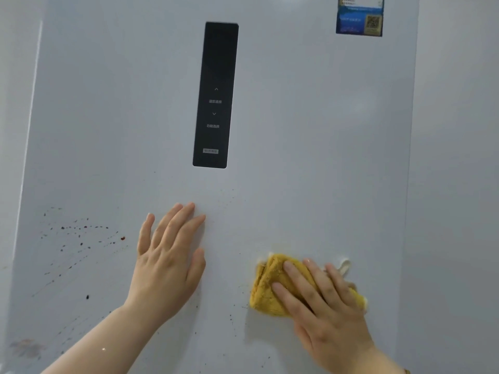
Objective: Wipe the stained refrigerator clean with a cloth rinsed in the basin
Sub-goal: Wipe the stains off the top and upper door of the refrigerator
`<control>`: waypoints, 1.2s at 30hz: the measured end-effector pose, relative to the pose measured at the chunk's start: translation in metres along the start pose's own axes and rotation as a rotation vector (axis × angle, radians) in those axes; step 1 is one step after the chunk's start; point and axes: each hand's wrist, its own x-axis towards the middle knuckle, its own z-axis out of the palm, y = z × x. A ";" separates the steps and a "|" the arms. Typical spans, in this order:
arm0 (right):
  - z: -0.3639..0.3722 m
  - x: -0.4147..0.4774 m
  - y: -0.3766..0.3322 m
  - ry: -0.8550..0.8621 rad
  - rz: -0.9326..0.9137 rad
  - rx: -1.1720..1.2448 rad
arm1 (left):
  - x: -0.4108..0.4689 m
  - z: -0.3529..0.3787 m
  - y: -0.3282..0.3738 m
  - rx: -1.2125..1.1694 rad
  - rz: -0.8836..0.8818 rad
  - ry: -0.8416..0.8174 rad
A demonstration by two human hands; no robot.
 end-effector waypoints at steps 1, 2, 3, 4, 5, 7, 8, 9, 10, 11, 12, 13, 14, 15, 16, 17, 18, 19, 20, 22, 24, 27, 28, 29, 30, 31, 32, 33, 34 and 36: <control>-0.003 0.005 0.006 -0.013 -0.051 0.008 | 0.000 -0.001 0.000 -0.005 -0.002 -0.012; -0.004 0.015 0.014 -0.017 -0.084 0.009 | 0.000 -0.002 -0.001 -0.021 -0.002 -0.019; -0.005 0.028 0.024 -0.013 -0.086 0.001 | 0.000 -0.004 -0.002 -0.044 0.002 -0.021; -0.003 0.043 0.035 0.001 -0.047 -0.013 | 0.001 -0.005 -0.003 -0.071 0.010 -0.018; -0.002 0.058 0.043 0.026 0.039 -0.025 | 0.001 -0.005 -0.004 -0.101 0.017 -0.013; 0.004 0.089 0.051 0.097 0.283 -0.042 | 0.000 -0.007 -0.007 -0.149 0.003 0.013; 0.005 0.100 0.049 0.126 0.405 -0.045 | 0.000 -0.008 -0.008 -0.171 -0.026 0.034; 0.008 0.110 0.042 0.149 0.498 -0.039 | -0.001 -0.011 -0.011 -0.189 -0.067 0.061; 0.009 0.115 0.033 0.160 0.557 -0.041 | -0.002 -0.013 -0.013 -0.204 -0.109 0.086; 0.011 0.115 0.023 0.163 0.575 -0.043 | -0.002 -0.014 -0.016 -0.214 -0.144 0.103; 0.013 0.113 0.011 0.161 0.543 -0.035 | -0.003 -0.016 -0.020 -0.218 -0.182 0.112; 0.015 0.107 -0.003 0.148 0.469 -0.019 | -0.004 -0.019 -0.025 -0.217 -0.217 0.117; 0.015 0.099 -0.014 0.119 0.365 -0.008 | -0.003 -0.021 -0.028 -0.219 -0.243 0.118; 0.017 0.090 -0.028 0.082 0.234 0.012 | -0.006 -0.025 -0.034 -0.212 -0.263 0.111; 0.017 0.080 -0.037 0.040 0.092 0.027 | -0.008 -0.028 -0.038 -0.201 -0.271 0.106; 0.017 0.071 -0.044 0.006 -0.038 0.035 | -0.011 -0.033 -0.045 -0.187 -0.270 0.102; 0.016 0.067 -0.044 -0.016 -0.138 0.039 | -0.014 -0.038 -0.050 -0.179 -0.271 0.104; 0.016 0.068 -0.040 -0.025 -0.201 0.043 | -0.016 -0.042 -0.055 -0.183 -0.293 0.108; 0.017 0.077 -0.037 -0.016 -0.224 0.046 | -0.019 -0.050 -0.063 -0.192 -0.333 0.109; 0.018 0.100 -0.024 0.028 -0.146 0.030 | -0.023 -0.059 -0.075 -0.218 -0.430 0.104; 0.021 0.128 -0.020 0.096 0.061 0.024 | -0.030 -0.066 -0.090 -0.207 -0.505 0.101; 0.026 0.158 -0.036 0.155 0.344 0.042 | -0.038 -0.073 -0.109 -0.209 -0.644 0.092; 0.027 0.162 -0.046 0.163 0.366 0.047 | -0.040 -0.075 -0.115 -0.213 -0.681 0.081; 0.029 0.162 -0.056 0.166 0.352 0.050 | -0.042 -0.076 -0.120 -0.215 -0.710 0.071; 0.031 0.158 -0.069 0.160 0.309 0.052 | -0.044 -0.079 -0.125 -0.218 -0.731 0.065; 0.034 0.151 -0.081 0.142 0.239 0.056 | -0.045 -0.080 -0.130 -0.226 -0.752 0.061; 0.036 0.143 -0.095 0.117 0.149 0.059 | -0.046 -0.081 -0.135 -0.236 -0.770 0.055; 0.038 0.135 -0.107 0.084 0.049 0.062 | -0.047 -0.083 -0.140 -0.241 -0.776 0.037; 0.039 0.130 -0.112 0.058 -0.057 0.058 | -0.046 -0.083 -0.143 -0.241 -0.765 0.013; 0.039 0.134 -0.106 0.034 -0.231 0.052 | -0.046 -0.085 -0.149 -0.247 -0.736 -0.038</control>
